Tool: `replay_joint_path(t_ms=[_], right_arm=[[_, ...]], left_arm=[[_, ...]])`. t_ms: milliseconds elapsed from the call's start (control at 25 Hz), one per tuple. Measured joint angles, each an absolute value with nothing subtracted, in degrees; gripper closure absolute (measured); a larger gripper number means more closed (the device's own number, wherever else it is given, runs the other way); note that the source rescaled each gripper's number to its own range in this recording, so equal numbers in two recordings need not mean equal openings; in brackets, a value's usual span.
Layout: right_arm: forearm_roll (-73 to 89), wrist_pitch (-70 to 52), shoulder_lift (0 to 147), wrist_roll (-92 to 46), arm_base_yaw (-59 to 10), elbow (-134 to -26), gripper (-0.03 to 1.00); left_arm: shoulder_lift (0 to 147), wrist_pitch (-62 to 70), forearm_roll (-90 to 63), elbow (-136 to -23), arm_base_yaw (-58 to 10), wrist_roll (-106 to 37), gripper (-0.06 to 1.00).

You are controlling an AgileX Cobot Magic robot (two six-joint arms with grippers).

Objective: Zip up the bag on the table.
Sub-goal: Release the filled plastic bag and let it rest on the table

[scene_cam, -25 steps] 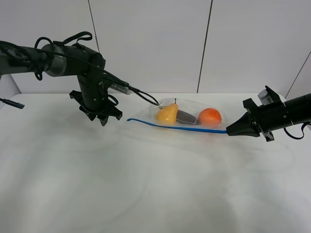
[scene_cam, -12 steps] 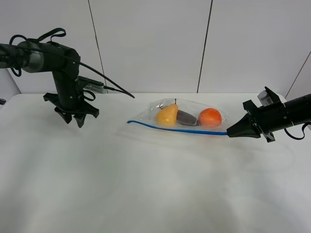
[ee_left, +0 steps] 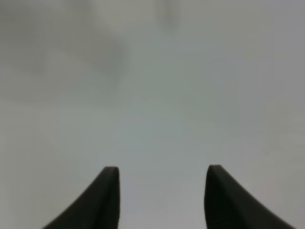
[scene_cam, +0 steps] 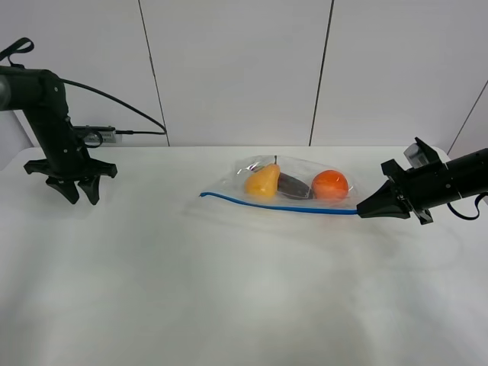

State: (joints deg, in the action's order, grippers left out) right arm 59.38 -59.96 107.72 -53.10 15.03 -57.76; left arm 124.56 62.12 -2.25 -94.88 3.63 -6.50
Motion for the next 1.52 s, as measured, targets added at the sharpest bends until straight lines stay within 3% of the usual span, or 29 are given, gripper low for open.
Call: replay_joint_path(t_ms=[160,760,1120,1520], right_arm=[[59.0,-59.6,107.7,-52.9,15.0,-57.8,0.97],[58.8,-59.6,107.7,-52.8,15.0,-57.8,0.97],[58.7,-59.6,107.7,-52.6,15.0,-57.8,0.97],[58.6,-59.6,107.7,-52.5,15.0,-57.8,0.97]], left_arm=[[124.6,62.9,-10.7,-94.9,5.9,-11.1,0.14],[121.9,64.4,-10.1,-94.9,6.1,-13.9,0.14],[106.0,65.2,-10.5,-94.0,6.1,-14.6,0.14],[79.3,62.2,-10.6,-81.0,6.1,-15.0,0.14]])
